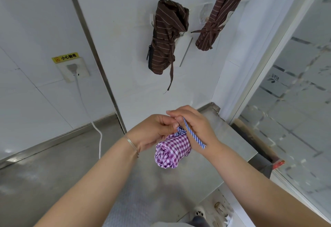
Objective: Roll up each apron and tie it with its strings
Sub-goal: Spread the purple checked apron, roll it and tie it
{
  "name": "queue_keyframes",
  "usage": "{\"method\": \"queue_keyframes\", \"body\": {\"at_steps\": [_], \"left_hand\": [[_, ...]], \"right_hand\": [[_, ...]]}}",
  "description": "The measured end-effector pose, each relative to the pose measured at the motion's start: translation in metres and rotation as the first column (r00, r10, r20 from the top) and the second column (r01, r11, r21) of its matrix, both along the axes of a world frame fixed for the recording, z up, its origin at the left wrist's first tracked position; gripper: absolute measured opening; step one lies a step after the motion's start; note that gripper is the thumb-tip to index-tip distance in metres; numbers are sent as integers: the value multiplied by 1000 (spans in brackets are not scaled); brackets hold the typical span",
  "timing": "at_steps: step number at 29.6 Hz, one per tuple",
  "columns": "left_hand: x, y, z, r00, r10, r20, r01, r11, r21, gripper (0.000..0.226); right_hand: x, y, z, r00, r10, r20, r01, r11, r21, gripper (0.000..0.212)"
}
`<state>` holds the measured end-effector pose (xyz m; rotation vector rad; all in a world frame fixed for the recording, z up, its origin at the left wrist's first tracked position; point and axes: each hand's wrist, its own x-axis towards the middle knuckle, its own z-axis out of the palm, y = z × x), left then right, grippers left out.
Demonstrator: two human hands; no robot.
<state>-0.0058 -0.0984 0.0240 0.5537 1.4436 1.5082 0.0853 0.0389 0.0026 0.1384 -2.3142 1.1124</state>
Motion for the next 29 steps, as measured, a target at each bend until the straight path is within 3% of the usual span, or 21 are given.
{"method": "queue_keyframes", "body": {"at_steps": [3, 6, 10, 14, 18, 22, 24, 26, 29], "left_hand": [[-5, -2, 4, 994, -24, -108, 20, 999, -40, 31], [-7, -2, 9, 988, -19, -152, 15, 1000, -26, 24], [-3, 0, 11, 991, 42, -131, -37, 998, 41, 14], [0, 2, 4, 990, 96, -100, -93, 995, 38, 14], [3, 1, -1, 997, 68, -43, -66, 997, 51, 15], [2, 0, -7, 997, 79, -13, -79, 997, 17, 22], [0, 2, -10, 994, 105, 10, -105, 994, -19, 21], [-3, 3, -14, 986, 153, 67, -149, 987, -56, 16], [-9, 4, -16, 950, 208, 234, -188, 977, -104, 16]], "right_hand": [[1, 0, 3, 994, 2, 106, 1, 1000, -29, 44], [-2, 1, 9, 984, 25, 174, -11, 997, -78, 23], [-9, 4, 24, 984, 66, 167, -57, 997, -52, 28], [-13, 4, 30, 944, 106, 311, -6, 952, -306, 17], [-20, 5, 25, 924, 63, 377, 55, 954, -295, 23], [-20, 1, 21, 908, 93, 409, 85, 914, -397, 22], [-20, -3, 19, 915, -8, 403, 151, 934, -325, 16], [-20, -5, 20, 919, -112, 379, 184, 970, -159, 24], [-14, -6, 21, 932, -126, 339, 149, 988, -40, 33]]}}
